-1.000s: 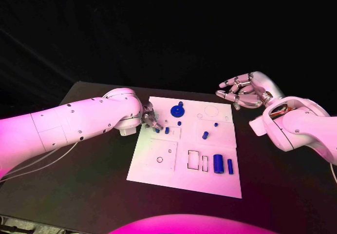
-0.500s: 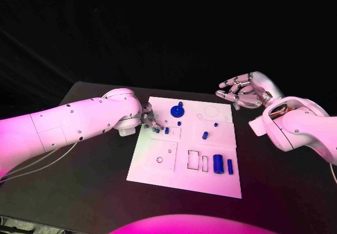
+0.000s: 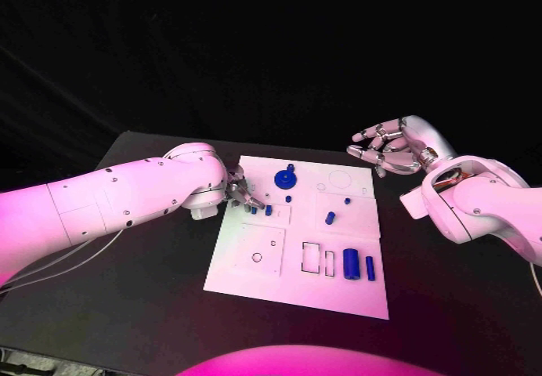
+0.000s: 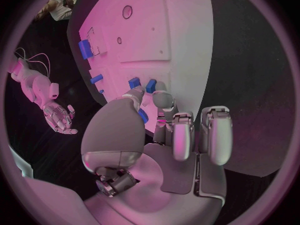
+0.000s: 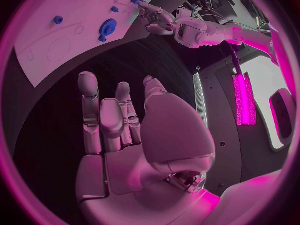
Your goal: Assemble the parts on the task board
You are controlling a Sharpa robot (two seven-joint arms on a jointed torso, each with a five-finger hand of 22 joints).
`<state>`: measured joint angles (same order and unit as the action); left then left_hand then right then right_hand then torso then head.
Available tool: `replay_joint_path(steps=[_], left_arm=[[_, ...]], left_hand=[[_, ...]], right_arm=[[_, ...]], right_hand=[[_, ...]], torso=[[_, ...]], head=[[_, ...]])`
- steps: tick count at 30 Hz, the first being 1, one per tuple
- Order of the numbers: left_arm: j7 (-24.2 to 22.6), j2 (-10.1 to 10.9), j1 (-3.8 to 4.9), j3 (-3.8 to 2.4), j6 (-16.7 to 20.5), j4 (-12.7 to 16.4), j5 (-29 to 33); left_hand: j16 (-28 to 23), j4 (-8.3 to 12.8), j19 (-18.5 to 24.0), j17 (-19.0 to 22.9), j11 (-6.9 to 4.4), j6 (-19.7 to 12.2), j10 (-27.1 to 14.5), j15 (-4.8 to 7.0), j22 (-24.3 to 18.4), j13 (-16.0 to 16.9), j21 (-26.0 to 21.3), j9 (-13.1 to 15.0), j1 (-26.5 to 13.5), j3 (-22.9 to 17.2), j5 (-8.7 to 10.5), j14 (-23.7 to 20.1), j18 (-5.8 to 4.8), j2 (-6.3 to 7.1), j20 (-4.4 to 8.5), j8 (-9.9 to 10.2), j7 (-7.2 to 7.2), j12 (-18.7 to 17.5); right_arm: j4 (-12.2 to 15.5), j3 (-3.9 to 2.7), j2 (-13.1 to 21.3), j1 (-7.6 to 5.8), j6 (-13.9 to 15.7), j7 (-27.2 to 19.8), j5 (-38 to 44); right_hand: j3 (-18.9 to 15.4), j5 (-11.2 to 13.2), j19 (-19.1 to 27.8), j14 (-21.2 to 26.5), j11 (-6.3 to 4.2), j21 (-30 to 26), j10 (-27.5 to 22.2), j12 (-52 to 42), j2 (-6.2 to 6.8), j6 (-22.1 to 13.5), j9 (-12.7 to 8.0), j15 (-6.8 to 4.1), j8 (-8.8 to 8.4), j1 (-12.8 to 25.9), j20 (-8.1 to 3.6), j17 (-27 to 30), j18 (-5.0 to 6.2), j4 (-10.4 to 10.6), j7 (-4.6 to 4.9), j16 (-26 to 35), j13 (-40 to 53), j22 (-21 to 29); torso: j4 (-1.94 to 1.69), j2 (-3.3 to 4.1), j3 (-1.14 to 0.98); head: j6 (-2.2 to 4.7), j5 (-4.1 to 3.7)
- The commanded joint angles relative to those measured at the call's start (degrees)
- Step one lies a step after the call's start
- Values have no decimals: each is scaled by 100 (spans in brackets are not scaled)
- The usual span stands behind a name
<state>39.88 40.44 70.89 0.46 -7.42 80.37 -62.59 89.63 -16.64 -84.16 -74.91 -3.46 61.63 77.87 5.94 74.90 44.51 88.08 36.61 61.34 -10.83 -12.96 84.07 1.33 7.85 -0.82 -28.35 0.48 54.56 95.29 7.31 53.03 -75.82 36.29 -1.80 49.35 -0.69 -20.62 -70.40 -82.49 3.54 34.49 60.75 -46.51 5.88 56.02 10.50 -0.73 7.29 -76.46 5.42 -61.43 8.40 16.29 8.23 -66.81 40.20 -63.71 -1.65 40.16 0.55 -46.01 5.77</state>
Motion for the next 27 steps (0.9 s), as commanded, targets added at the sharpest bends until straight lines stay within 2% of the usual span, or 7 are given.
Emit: replay_joint_path(steps=[1, 11, 17, 18, 21, 23, 27], left_arm=[[-51, 2, 0, -5, 184, 25, 128], [-285, 86, 3, -29, 862, 59, 562], [-489, 174, 5, -47, 1233, 145, 635], [-568, 186, 5, -48, 1310, 159, 640], [-888, 199, 6, -50, 1569, 203, 650], [-1196, 191, 6, -49, 1762, 233, 647], [-2203, 118, 3, -2, 2276, 275, 445]], left_hand=[[7, -7, -422, -1460, 30, 13, -12, 16, 1293, -15, -5, 9, -11, 53, 13, 579, -62, -53, 39, 35, 15, -1], [-23, -1, -401, -1414, 38, -22, -54, 12, 1265, -78, -32, 12, 13, 121, 7, 565, -53, -154, 42, 63, 26, -57], [-110, 9, -309, -1276, 63, -96, -168, -6, 1144, -256, -146, 20, 118, 204, 4, 525, -14, -181, 40, 101, 56, -213], [-137, 11, -278, -1234, 73, -121, -216, -14, 1103, -333, -185, 24, 165, 224, 3, 513, -1, -190, 38, 109, 67, -279], [-339, 31, -23, -943, 174, -392, -699, -101, 775, -1022, -507, 15, 533, 257, 0, 419, 101, -176, 3, 205, 195, -908], [-617, 60, 266, -563, 273, -639, -962, -192, 415, -1093, -875, -39, 862, 226, -13, 274, 207, -158, -62, 310, 300, -1033], [-2048, 283, 1590, 1153, 527, -1111, -1777, -424, -1107, -1366, -2554, -270, 1746, -63, -28, -666, 609, -75, -238, 592, 598, -1509]], right_arm=[[-9, -1, -12, 10, -81, -45, 11], [-31, -1, -35, 44, -93, -55, -13], [-35, -1, -33, 54, -92, -53, -18], [-36, -1, -31, 55, -91, -53, -18], [-35, -1, -25, 56, -87, -51, -18], [-35, -1, -22, 57, -84, -50, -19], [-38, -1, -16, 60, -79, -50, -19]], right_hand=[[-6, -32, -48, 11, -24, -26, 0, -4, -21, -13, 5, -15, 25, 15, -10, 4, 81, 25, -18, 39, -7, 10], [-6, -32, -48, 11, -24, -26, 0, -4, -21, -13, 5, -15, 25, 15, -10, 4, 81, 25, -18, 39, -7, 10], [-11, -31, -51, 8, -24, -26, 1, -7, -23, -13, 6, -15, 26, 29, -9, -6, 80, 27, -18, 33, -10, 10], [-11, -31, -51, 8, -24, -26, 1, -7, -23, -13, 6, -15, 26, 29, -9, -6, 80, 27, -18, 33, -10, 10], [-11, -31, -50, 9, -24, -30, 2, -8, -25, -13, 6, -15, 27, 31, -9, -1, 81, 26, -18, 37, -10, 12], [-11, -31, -50, 9, -24, -30, 2, -8, -25, -13, 6, -15, 27, 31, -9, -1, 81, 26, -18, 37, -10, 12], [-11, -32, -46, 10, -24, -43, 2, -9, -27, -13, 6, -15, 27, 32, -9, 4, 83, 25, -18, 42, -11, 18]], torso=[[-1, -2, -4], [-6, -7, -13], [6, -3, -5], [3, -3, -5], [-4, -7, -11], [-7, -6, -8], [-1, -3, -3]], head=[[-2, 3], [25, 9], [42, 1], [50, -2], [64, -26], [85, -59], [130, -97]])
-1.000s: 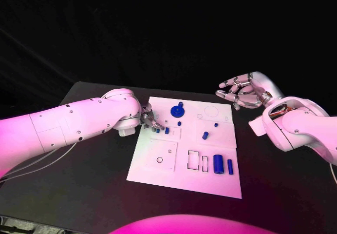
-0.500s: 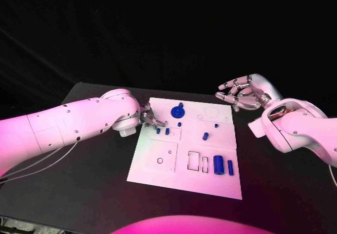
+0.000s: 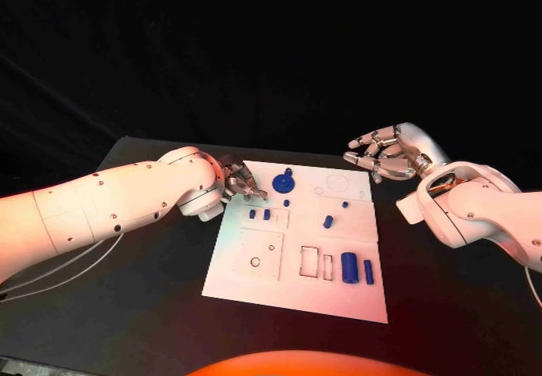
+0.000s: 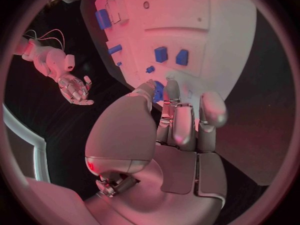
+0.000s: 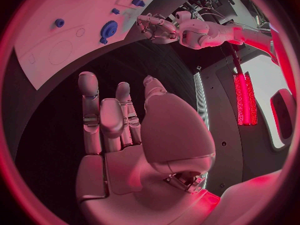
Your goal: Assemble the parts on the task board
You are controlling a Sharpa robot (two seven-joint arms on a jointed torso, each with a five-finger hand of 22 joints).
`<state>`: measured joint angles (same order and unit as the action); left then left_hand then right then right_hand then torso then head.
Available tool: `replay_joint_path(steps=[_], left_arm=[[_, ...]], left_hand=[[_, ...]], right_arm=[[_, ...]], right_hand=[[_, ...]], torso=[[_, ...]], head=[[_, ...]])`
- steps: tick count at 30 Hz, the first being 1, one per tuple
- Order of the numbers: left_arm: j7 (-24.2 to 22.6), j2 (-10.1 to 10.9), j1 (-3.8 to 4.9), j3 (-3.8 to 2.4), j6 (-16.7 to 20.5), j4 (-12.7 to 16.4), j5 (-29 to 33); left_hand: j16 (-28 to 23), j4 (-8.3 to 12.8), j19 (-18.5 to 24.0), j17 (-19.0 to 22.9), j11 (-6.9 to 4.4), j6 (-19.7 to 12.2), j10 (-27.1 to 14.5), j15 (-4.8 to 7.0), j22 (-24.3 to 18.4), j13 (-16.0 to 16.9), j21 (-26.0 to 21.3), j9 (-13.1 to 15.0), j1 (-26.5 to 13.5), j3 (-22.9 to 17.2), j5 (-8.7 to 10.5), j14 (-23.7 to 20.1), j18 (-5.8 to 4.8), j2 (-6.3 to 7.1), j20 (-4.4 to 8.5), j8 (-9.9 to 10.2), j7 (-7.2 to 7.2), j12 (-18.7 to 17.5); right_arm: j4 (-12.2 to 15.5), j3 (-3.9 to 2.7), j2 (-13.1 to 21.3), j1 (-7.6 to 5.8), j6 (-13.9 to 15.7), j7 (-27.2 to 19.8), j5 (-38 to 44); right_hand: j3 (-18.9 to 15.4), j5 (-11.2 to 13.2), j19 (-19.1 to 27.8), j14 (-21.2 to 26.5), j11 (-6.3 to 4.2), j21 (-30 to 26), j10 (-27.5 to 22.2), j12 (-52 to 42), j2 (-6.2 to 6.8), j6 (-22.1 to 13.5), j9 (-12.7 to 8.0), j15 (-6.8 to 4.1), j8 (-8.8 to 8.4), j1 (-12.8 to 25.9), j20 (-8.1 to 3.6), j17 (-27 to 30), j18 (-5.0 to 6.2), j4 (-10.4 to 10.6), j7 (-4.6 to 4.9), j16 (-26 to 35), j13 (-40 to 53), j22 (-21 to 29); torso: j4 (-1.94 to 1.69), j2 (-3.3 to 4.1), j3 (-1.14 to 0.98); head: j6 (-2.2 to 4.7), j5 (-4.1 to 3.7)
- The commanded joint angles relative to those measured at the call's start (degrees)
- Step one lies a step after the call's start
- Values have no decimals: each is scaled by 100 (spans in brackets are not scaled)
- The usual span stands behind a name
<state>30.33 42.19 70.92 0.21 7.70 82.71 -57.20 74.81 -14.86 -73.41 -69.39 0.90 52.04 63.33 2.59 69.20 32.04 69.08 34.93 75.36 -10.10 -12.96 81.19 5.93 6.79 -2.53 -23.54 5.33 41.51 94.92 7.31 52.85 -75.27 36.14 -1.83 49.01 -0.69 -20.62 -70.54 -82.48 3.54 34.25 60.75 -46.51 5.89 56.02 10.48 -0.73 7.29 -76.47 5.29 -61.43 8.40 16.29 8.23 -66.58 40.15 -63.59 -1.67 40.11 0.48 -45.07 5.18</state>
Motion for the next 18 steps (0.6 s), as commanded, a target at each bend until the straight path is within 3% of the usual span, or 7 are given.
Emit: replay_joint_path(steps=[1, 3, 5, 7, 12, 15, 18], left_arm=[[-1496, -83, -2, 49, 940, 44, -224], [-1907, -141, -27, 88, 1262, 38, -556], [-2143, -178, -81, 108, 1455, 33, -827], [-2360, -243, -166, 127, 1611, -1, -1279], [-2436, -366, -273, 142, 1630, -91, -1913], [-2360, -438, -313, 145, 1464, -139, -2204], [-2269, -503, -338, 146, 1233, -190, -2482]], left_hand=[[-986, 196, 884, 1062, 171, -189, -490, -132, -931, -212, -1121, -190, 596, -266, -39, -690, 236, 58, -120, 184, 151, -337], [-1365, 351, 1202, 1462, 211, -143, -572, -210, -1270, -407, -1564, -406, 1021, -554, -47, -981, 312, 148, -202, 332, 231, -528], [-1666, 392, 1442, 1803, 246, -107, -603, -246, -1554, -612, -1921, -623, 1190, -750, -46, -1192, 386, 291, -259, 498, 248, -731], [-2063, 357, 1679, 2240, 293, -113, -711, -279, -1819, -858, -2270, -846, 1204, -879, -40, -1466, 446, 444, -307, 689, 239, -1011], [-2219, 181, 1642, 2527, 368, 27, -772, -339, -1911, -1265, -2426, -1200, 1025, -956, -22, -1483, 455, 609, -377, 933, 256, -1400], [-2118, 149, 1573, 2521, 407, 57, -843, -369, -1907, -1432, -2428, -1340, 997, -951, -19, -1387, 455, 662, -397, 1034, 244, -1559], [-1184, 182, 756, 1710, 380, 285, -728, -327, -1071, -1638, -1427, -1517, 1073, -998, -23, -733, 267, 667, -366, 1101, 165, -1668]], right_arm=[[-2, -1, 4, 6, -65, -49, 16], [-4, -1, 8, 8, -70, -53, 16], [-6, -1, 14, 11, -76, -59, 16], [-4, -1, 19, 14, -85, -65, 20], [-1, -1, 25, 17, -88, -67, 24], [1, -1, 25, 19, -84, -66, 25], [14, -1, 27, 20, -81, -65, 33]], right_hand=[[-10, -32, -31, 11, -25, -23, 2, -9, -28, -13, 8, -15, 27, 32, 4, 9, 83, 25, -18, 22, -7, 7], [-5, -36, -31, 11, -26, -31, 0, -10, -35, -11, 9, -15, 29, 23, 4, 11, 84, 18, -19, 26, -10, 11], [6, -41, -33, 11, -30, -34, -4, -10, -49, -2, 11, -17, 36, 4, 3, 10, 84, 6, -23, 28, -17, 12], [22, -46, -32, 14, -35, -53, -11, -8, -65, 16, 16, -21, 47, -33, 1, 20, 87, -13, -29, 42, -29, 21], [36, -53, -28, 17, -39, -79, -23, 3, -77, 30, 19, -24, 55, -64, -1, 29, 90, -24, -33, 55, -45, 33], [42, -67, -27, 19, -39, -91, -32, 11, -82, 31, 19, -25, 57, -76, -2, 34, 91, -27, -33, 62, -54, 38], [51, -140, -30, 17, -39, -104, -49, 26, -86, 33, 20, -25, 62, -95, -4, 28, 91, -27, -31, 64, -78, 44]], torso=[[4, 4, 5], [7, 5, 8], [4, 7, 9], [8, 8, 1], [13, 15, 2], [7, 16, 6], [11, 17, 0]], head=[[42, -42], [57, -65], [67, -85], [78, -102], [106, -133], [103, -151], [93, -154]])
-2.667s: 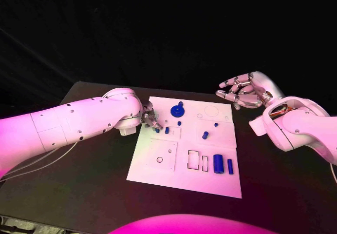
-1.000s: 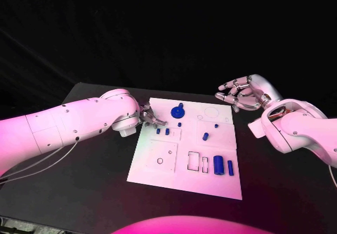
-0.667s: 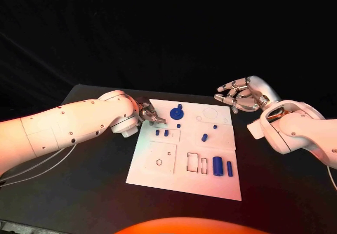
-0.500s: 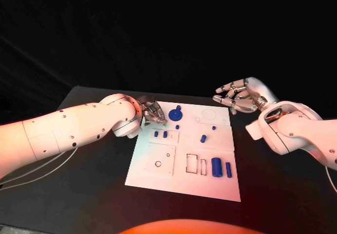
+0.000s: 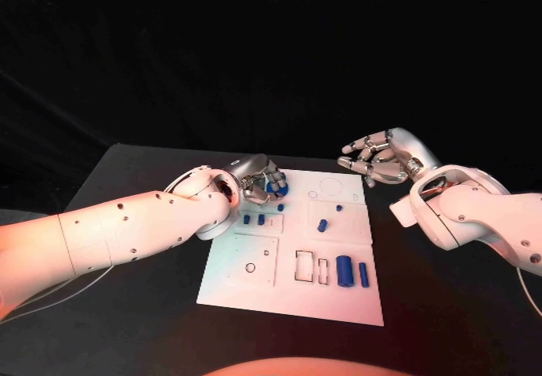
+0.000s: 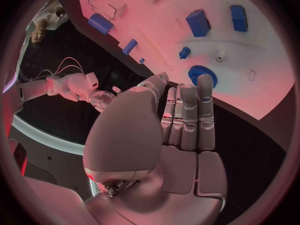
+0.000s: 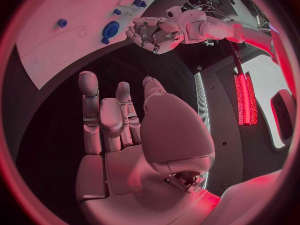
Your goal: Assemble the parts on the task board
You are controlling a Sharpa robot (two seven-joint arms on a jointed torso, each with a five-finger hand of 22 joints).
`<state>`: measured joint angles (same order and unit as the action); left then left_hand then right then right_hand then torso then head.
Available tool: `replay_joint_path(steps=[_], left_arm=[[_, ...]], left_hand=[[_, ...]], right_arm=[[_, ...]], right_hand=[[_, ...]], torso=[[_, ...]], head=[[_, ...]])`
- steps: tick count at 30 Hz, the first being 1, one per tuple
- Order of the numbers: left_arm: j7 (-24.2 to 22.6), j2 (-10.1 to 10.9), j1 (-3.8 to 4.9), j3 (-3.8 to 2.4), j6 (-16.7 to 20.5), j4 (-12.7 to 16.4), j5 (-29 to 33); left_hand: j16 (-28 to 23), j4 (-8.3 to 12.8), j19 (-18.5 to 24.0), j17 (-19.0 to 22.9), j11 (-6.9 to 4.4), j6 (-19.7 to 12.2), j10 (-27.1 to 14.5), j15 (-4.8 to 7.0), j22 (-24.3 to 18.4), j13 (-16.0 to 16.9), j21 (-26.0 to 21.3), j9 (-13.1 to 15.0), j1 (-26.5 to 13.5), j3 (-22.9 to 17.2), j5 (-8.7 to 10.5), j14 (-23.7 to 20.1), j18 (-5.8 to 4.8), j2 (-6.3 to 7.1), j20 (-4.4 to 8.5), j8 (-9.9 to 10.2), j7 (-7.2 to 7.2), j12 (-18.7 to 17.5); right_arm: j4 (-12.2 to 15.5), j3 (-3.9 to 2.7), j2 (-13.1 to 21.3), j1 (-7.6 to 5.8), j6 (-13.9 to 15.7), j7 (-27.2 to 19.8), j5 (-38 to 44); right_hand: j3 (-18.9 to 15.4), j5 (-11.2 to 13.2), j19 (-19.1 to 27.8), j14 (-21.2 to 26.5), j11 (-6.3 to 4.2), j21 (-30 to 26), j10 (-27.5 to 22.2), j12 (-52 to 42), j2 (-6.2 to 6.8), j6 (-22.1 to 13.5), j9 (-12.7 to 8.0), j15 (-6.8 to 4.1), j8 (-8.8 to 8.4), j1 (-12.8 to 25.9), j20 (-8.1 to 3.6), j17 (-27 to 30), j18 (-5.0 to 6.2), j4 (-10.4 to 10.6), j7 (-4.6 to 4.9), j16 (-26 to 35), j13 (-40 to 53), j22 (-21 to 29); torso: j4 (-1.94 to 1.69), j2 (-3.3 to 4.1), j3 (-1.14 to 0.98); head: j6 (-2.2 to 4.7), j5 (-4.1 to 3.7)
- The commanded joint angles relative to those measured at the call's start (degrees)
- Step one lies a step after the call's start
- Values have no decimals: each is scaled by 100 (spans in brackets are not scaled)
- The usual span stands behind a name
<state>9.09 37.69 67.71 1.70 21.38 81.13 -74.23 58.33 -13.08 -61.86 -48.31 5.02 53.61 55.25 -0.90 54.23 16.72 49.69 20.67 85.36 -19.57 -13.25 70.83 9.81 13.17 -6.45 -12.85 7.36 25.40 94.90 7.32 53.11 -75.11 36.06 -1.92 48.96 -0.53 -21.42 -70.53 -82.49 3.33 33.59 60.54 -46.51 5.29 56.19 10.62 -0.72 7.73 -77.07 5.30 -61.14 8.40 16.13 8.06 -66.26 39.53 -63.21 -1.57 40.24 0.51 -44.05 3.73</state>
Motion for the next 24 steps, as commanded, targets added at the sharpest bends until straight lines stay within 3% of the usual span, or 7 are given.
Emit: replay_joint_path(steps=[1, 6, 24], left_arm=[[-108, -70, -25, -2, -217, -49, -858], [26, -157, -48, -2, -572, -157, -1106], [192, -440, -82, -5, -1083, -476, -1267]], left_hand=[[659, 5, -579, -561, -36, 187, 117, 30, 641, -167, 763, -143, 77, -64, 7, 415, -172, 36, 37, 57, -51, -92], [1028, 32, -923, -828, -10, 312, 132, 16, 1104, -386, 1290, -298, 121, -151, 4, 618, -279, 65, 38, 156, -68, -297], [1253, 12, -1087, -907, 4, 517, 217, -3, 1424, -620, 1628, -451, 32, -174, 11, 687, -344, 94, 12, 233, -33, -526]], right_arm=[[18, -1, 1, 5, -71, -57, 40], [28, -1, 8, 7, -65, -57, 44], [44, -2, 6, 7, -54, -61, 46]], right_hand=[[37, -98, -34, 17, -17, -41, -32, 31, -24, 15, 7, -25, 19, -39, -5, -2, 90, -8, -14, 35, -26, 7], [40, -174, -37, 16, -17, -56, -36, 36, -21, 10, 6, -25, 21, -47, -6, -3, 90, -4, -13, 42, -46, 13], [41, -204, -37, 16, -16, -68, -38, 38, -18, 6, 6, -25, 20, -47, -6, -2, 91, -1, -12, 46, -54, 18]], torso=[[1, 3, -5], [-3, -1, -3], [-10, -4, -1]], head=[[-11, -14], [-14, -41], [-20, -46]])
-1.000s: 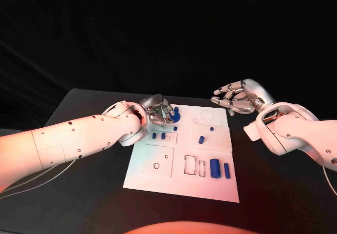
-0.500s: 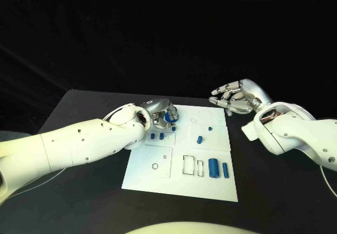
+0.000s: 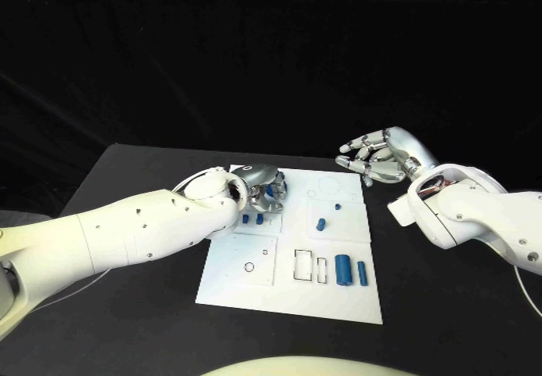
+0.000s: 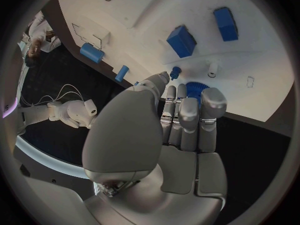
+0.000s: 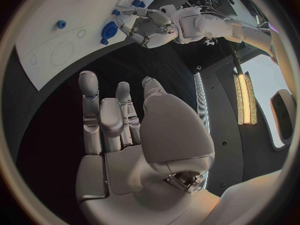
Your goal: Assemble the parts on the task board
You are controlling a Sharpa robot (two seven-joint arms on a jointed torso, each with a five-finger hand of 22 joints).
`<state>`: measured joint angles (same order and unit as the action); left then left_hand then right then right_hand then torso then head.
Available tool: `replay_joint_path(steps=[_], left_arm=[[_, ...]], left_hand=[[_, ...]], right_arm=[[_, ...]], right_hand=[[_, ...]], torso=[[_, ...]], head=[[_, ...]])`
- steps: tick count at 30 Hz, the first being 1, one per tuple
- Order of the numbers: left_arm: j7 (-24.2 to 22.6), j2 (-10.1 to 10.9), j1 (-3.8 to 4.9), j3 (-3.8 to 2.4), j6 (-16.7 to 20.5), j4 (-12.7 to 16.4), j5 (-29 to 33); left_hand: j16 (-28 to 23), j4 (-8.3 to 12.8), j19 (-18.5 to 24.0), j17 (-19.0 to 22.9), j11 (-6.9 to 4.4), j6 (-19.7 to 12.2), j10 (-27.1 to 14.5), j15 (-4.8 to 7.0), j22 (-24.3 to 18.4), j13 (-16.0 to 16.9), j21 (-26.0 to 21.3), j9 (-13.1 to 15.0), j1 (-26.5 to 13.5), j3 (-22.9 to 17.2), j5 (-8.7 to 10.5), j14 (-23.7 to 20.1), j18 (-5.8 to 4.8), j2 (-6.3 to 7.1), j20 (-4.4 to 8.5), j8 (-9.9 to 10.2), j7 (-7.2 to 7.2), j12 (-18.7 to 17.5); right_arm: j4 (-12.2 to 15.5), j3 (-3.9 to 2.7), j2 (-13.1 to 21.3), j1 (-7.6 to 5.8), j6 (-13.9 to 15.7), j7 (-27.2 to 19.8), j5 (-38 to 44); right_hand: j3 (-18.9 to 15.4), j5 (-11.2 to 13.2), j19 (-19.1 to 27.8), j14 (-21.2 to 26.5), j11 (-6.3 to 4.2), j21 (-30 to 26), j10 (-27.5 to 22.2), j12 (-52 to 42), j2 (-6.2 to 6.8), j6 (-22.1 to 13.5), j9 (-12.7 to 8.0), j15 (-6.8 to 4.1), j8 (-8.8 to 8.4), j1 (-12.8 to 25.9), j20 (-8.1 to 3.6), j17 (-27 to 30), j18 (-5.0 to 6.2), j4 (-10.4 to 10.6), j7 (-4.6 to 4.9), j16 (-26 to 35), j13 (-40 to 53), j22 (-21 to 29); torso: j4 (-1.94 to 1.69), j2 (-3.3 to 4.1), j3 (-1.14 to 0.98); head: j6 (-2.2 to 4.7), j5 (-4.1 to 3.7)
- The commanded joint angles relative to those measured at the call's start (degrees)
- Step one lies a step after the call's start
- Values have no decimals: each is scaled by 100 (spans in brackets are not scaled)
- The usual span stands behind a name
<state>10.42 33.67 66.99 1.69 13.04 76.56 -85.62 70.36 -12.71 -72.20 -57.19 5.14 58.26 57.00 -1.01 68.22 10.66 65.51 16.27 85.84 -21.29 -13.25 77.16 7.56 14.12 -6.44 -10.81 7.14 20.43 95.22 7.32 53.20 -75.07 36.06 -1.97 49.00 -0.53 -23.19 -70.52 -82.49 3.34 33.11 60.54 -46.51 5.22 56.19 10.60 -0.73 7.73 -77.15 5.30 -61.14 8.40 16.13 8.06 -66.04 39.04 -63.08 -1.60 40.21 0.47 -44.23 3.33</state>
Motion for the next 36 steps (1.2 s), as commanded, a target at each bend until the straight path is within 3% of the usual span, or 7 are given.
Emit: replay_joint_path(steps=[1, 26, 36], left_arm=[[62, -53, -13, -4, -256, -37, -133], [194, -221, -36, -7, -603, -240, -201], [181, -280, -39, -8, -662, -331, -205]], left_hand=[[62, -22, -65, -27, -9, 57, 50, 10, 43, -20, 64, -15, -12, -3, 10, 60, -123, -4, 11, 31, -9, -34], [299, 213, -238, -118, -61, 165, 404, 60, 384, -194, 425, -203, 265, -288, 0, 151, -191, -217, 58, 218, 35, -215], [338, 295, -303, -101, -82, 272, 574, 78, 515, -262, 562, -258, 259, -447, 6, 196, -218, -235, 74, 278, 22, -334]], right_arm=[[12, -2, -5, 3, -55, -56, 42], [25, -2, -10, 3, -53, -59, 42], [33, -2, -6, 3, -52, -62, 42]], right_hand=[[41, -27, -37, 16, -16, -21, -38, 38, -11, 6, 7, -25, 21, -40, -7, -2, 91, -1, -12, 23, -5, 5], [42, -49, -44, 16, -16, -10, -38, 39, -12, 6, 8, -25, 22, -37, -7, -2, 89, 3, -12, 25, -12, -1], [42, -55, -45, 15, -16, -12, -37, 38, -14, 7, 8, -25, 24, -35, -7, -5, 89, 6, -11, 24, -14, 0]], torso=[[-8, -2, 4], [-4, 0, 1], [-4, -1, 0]], head=[[-4, -5], [-14, -9], [-29, -17]])
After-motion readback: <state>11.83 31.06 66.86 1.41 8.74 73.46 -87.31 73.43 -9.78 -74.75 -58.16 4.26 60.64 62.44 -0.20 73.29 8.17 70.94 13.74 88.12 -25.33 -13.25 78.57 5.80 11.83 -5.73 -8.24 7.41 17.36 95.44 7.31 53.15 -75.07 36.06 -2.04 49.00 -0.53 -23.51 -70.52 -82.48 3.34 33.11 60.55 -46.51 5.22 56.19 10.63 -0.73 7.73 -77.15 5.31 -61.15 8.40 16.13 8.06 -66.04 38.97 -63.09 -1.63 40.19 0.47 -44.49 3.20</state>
